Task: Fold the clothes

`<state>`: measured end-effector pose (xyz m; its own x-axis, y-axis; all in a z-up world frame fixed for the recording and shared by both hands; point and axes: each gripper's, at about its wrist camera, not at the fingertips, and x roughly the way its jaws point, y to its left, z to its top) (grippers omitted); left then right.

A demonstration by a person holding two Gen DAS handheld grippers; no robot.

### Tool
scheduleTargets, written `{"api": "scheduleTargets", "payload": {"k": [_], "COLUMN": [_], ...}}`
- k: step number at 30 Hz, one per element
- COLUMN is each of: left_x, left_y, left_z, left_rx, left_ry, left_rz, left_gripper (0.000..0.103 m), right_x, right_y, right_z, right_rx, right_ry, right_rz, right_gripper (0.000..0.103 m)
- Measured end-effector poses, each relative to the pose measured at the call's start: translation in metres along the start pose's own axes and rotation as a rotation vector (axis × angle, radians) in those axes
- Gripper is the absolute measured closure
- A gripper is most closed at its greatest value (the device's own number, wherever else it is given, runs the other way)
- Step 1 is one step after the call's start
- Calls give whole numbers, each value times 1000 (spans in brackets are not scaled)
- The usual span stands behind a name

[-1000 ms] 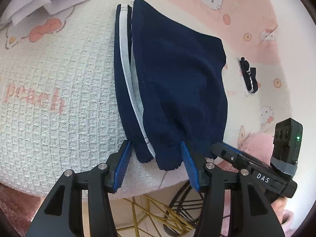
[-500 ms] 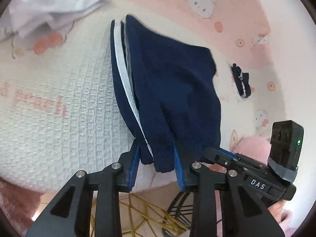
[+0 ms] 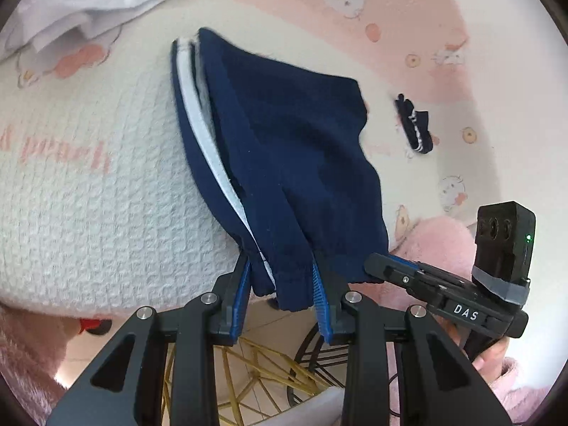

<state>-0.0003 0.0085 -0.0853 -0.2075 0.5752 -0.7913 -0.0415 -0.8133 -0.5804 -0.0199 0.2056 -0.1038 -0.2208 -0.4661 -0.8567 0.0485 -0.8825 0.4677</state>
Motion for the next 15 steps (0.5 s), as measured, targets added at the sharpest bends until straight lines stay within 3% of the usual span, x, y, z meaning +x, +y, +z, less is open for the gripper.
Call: {"api": "scheduleTargets", "payload": {"k": [9,15], "left_x": [-1,-1], "left_y": [0,-2], "left_z": [17,58], "left_rx": [-56,-89], "left_ry": [3,81], "left_rz": [-72,-132], "left_gripper": [70,70], "right_x": [-26,-31], "right_y": [-2,2], "right_z": [-5,29], "right_rx": [62,90], "right_ry": [-60,-51], "right_rz": [113,199], "right_gripper": [82,82]}}
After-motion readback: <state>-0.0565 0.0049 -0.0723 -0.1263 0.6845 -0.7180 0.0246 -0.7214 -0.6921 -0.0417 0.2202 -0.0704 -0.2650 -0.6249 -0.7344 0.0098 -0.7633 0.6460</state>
